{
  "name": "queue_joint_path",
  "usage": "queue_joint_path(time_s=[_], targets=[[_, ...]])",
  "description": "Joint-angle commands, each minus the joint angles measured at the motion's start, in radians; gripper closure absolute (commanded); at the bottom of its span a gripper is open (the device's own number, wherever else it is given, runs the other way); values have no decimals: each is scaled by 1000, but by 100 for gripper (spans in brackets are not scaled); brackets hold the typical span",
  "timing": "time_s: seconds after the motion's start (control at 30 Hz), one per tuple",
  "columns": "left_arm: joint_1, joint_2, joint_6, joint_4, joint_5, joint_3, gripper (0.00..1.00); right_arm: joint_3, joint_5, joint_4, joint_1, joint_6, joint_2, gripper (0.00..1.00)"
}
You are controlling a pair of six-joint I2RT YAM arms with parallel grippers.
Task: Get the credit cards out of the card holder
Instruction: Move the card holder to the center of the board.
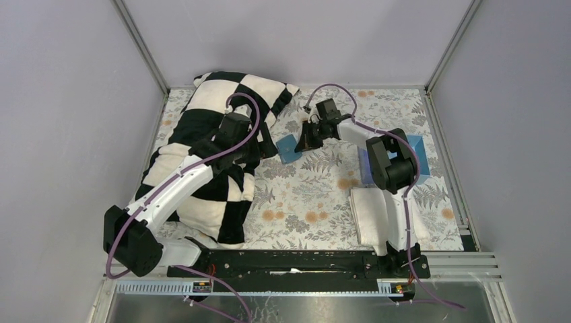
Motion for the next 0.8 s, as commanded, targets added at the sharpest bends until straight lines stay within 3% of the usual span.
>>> queue_joint_path(time_s=[0.0,0.13,0.4,0.43,0.5,0.53,0.67,0.77], targets=[[-13,39,23,45,67,28,11,-141,12,57,10,128,-120,100],[-46,86,32,71,201,48,12,-353,72,139,10,211,-285,100],[-156,206,-9,172,207,-1,27,-782,144,291,11,359,-567,100],[-173,223,-3,170,197,1,27,-812,152,305,11,374,-588,93],[-192,249,-6,173,170,1,28,-862,158,331,10,403,-625,68],[-205,259,-6,176,150,-2,28,-879,163,345,11,414,-642,62],[-245,290,-36,190,31,-19,31,-908,137,408,9,450,-650,53],[-255,340,-39,154,-29,8,43,-933,137,471,8,500,-643,52]])
